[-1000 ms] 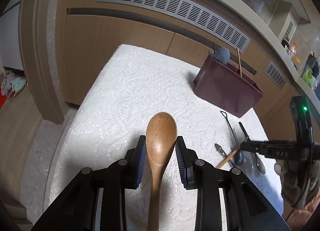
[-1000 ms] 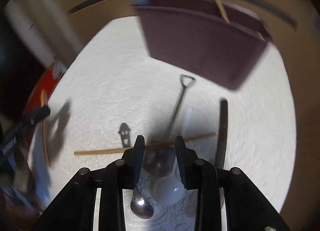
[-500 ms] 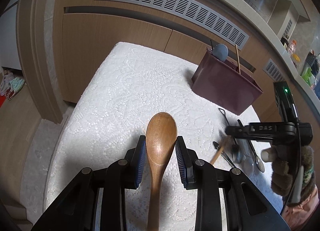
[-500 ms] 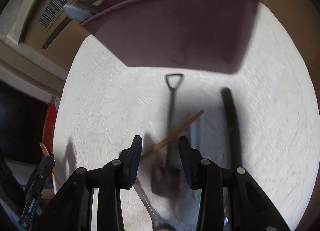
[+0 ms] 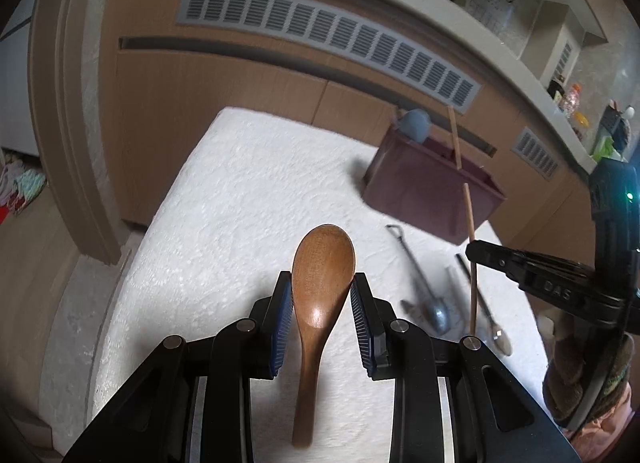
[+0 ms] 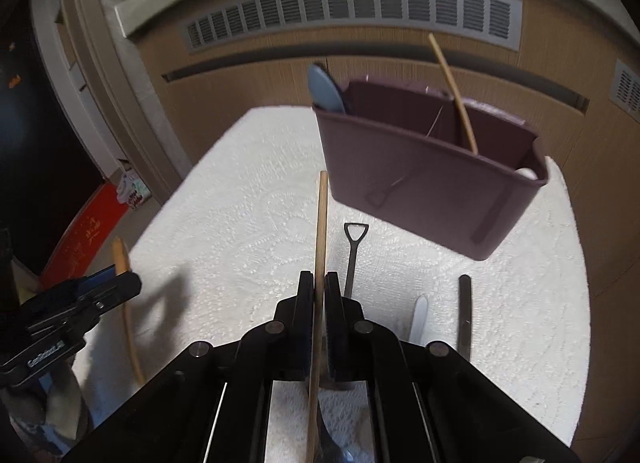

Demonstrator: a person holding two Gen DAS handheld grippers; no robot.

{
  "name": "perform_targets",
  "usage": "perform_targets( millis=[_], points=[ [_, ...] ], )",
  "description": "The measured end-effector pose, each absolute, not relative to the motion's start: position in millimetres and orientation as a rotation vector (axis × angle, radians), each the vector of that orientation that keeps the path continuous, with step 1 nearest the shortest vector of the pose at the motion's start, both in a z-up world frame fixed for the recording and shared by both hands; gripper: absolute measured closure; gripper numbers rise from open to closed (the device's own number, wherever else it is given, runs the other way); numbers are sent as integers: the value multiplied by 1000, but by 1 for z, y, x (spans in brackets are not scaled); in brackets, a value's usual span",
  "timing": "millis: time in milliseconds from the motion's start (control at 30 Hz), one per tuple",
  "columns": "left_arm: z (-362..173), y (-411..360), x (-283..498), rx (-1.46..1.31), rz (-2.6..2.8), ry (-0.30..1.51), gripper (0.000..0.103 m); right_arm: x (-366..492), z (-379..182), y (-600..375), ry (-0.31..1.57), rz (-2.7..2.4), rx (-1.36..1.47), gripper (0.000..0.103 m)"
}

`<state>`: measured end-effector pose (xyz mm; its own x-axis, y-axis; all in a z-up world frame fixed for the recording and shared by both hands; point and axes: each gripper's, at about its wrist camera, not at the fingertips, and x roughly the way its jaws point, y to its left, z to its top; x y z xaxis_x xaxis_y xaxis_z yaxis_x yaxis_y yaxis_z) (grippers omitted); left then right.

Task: Organize utensils
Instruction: 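Lift the wooden spoon and chopstick and carry them over the caddy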

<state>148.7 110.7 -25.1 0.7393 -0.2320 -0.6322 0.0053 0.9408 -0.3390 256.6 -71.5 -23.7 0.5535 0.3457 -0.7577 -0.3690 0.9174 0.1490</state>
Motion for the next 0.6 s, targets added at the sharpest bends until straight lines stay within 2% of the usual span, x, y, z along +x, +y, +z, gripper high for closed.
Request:
perform_targets(
  millis=[367, 600],
  points=[
    [47, 54, 143, -216, -213, 588, 74, 206, 42, -132, 669, 392, 70, 99],
    [144, 27, 184, -162, -289, 428, 74, 208, 123, -154, 442, 348, 26, 99]
  ],
)
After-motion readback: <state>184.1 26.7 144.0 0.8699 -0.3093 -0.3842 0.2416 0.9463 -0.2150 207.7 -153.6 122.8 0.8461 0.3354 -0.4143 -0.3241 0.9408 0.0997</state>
